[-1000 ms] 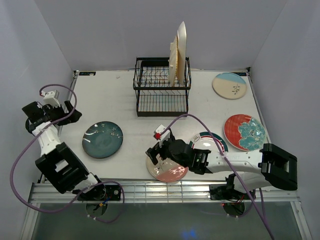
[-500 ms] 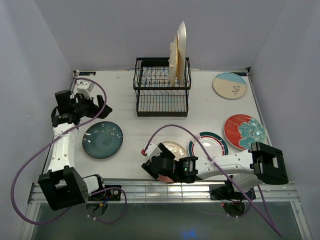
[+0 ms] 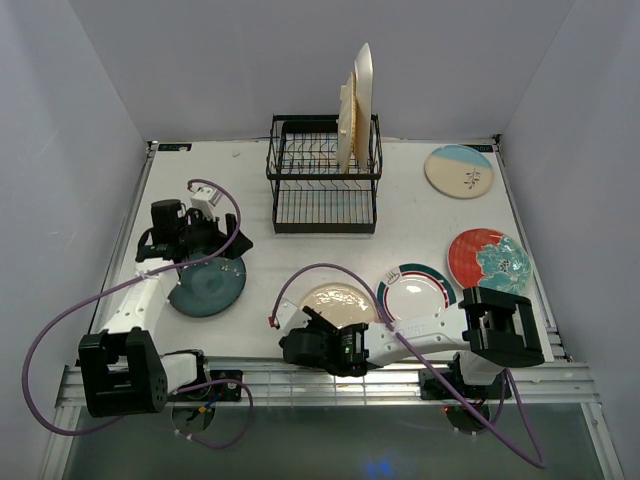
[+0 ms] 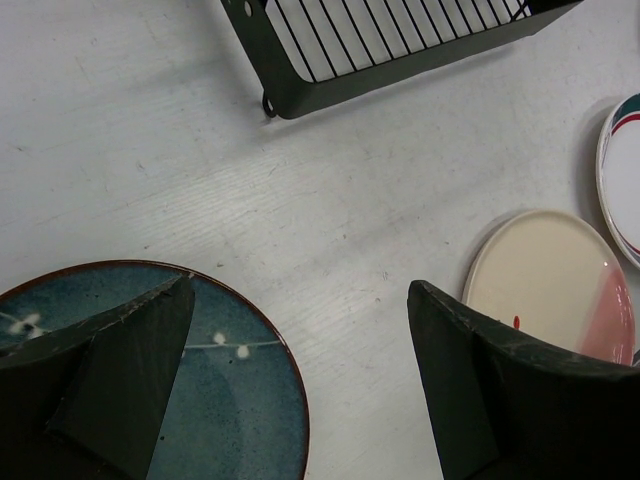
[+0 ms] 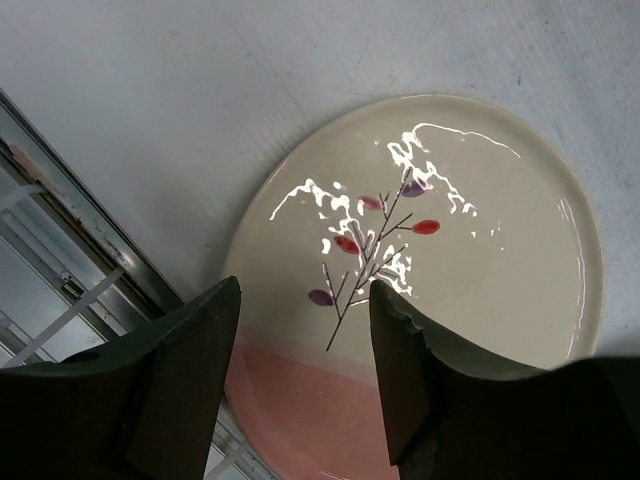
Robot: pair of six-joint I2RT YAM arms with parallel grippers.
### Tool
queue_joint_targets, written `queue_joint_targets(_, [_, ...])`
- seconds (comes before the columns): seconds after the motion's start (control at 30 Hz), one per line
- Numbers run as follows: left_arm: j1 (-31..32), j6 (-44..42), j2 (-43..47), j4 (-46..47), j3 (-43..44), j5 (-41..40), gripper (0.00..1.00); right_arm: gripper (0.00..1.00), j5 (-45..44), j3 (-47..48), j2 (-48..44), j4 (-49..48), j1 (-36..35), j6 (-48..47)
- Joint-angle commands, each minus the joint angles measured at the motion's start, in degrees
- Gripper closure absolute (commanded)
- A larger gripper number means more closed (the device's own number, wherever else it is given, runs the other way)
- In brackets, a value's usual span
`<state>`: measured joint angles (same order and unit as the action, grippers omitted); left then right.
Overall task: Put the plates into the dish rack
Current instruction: Pick up the plate from the corner of the board.
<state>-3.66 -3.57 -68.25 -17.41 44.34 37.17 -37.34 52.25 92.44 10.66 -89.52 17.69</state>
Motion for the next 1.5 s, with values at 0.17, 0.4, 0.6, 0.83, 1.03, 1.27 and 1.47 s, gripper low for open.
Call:
queue_joint_targets(0.17, [0.1,1.5,2.8,7.3,-4.2,3.0,0.02,0.38,2.3,3.6,2.7,-0.2,-1.7,-0.7])
queue_joint_targets(0.4, [0.0,1.5,4.5,7.9,-5.7,3.1,0.02,0.45,3.8,5.0,4.6,-0.4,-1.7,-1.1])
queue_joint_targets(0.6, [0.1,1.6,5.8,7.9,-6.3,3.2,0.02,0.53,4.2,6.1,7.0,-0.3,-1.5,-1.7])
queue_joint_targets(0.83, [0.0,2.2,7.7,8.0,-7.2,4.8,0.02,0.58,4.8,6.1,8.2,-0.4,0.3,-1.6])
queue_joint_targets(1.03, [0.1,3.0,8.6,7.9,-7.6,5.6,0.02,0.69,6.6,7.1,9.9,-0.7,1.4,-2.1])
queue_joint_targets(1.27, [0.1,5.1,7.4,7.0,-7.0,8.5,0.02,0.92,4.8,5.1,6.7,-6.0,1.8,-3.1])
queue_joint_targets(1.47, [0.0,10.9,7.8,5.0,-6.5,8.1,0.02,0.92,0.8,0.8,1.4,-13.0,1.8,-5.0])
